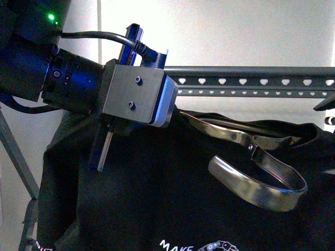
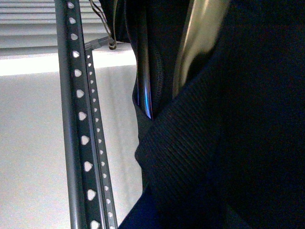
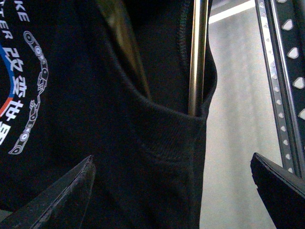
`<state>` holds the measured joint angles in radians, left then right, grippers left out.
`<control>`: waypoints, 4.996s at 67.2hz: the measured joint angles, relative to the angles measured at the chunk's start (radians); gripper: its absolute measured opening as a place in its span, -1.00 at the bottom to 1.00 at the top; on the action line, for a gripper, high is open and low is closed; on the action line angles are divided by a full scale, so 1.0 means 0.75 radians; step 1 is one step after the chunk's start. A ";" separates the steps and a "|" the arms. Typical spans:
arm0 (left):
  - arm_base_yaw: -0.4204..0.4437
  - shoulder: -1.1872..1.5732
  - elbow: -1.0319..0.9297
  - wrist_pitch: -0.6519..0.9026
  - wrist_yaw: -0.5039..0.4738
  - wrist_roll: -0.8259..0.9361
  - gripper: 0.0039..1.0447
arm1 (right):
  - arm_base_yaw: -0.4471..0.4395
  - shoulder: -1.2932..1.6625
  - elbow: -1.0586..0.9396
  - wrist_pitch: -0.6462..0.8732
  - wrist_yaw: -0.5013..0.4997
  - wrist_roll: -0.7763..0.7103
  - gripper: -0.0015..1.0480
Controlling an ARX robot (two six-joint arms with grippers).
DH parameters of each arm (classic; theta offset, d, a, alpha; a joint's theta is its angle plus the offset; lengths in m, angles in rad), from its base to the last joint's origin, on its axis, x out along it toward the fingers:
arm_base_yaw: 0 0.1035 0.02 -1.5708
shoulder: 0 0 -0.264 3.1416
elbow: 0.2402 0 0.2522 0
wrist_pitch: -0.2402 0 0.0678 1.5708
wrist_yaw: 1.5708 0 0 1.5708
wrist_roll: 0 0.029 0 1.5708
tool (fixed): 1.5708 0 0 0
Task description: Hang clothes on hanger
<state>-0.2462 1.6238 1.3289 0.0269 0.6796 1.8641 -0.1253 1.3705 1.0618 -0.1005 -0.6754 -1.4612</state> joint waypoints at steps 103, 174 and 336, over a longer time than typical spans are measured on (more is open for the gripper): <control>0.041 -0.003 -0.183 0.997 -0.349 -2.712 0.88 | -0.360 0.195 0.011 -0.033 -0.350 0.688 -0.92; 0.238 -0.718 -1.214 0.856 -0.994 -2.495 -0.94 | -0.289 0.108 0.203 0.080 -0.222 2.613 -0.93; 0.327 -1.911 -1.748 0.231 -0.907 -2.488 0.88 | 0.163 -1.719 -1.290 0.111 0.899 1.955 -0.96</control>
<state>-0.0013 0.1905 0.0177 0.2005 -0.0010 -0.0017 -0.0032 0.0811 0.0944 -0.0174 -0.0013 0.0051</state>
